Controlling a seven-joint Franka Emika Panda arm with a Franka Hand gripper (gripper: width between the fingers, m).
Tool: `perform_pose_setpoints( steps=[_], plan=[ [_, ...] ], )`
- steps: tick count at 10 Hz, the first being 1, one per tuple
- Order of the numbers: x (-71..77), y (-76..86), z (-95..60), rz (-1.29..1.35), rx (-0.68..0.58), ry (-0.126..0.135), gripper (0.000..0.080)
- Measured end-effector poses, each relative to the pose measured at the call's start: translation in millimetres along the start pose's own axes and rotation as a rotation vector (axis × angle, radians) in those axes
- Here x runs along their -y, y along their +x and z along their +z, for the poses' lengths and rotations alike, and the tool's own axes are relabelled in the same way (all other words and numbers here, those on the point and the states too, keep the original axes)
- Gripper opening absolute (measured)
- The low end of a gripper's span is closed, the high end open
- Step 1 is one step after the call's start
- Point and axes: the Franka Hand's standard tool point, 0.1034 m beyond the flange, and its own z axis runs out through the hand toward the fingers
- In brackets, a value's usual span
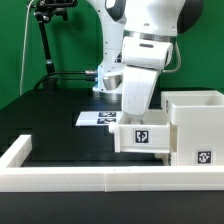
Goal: Assemble drawer
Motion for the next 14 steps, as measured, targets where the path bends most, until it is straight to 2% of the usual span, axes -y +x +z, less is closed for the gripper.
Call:
perform_pose_setpoints(
  steps=[3,4,6,14],
  plan=[
    [1.3,5.0,-2.2,-0.029,0.009,0.001,0.0045],
    [2.9,11.3,-6.2,-0.045,0.019,0.010,0.0045],
    [4.5,11.3,-7.3,-0.046,0.032,0.029,0.0045],
    [5.1,6.7,-5.5,-0.106,0.032,0.033,0.0045]
  ],
)
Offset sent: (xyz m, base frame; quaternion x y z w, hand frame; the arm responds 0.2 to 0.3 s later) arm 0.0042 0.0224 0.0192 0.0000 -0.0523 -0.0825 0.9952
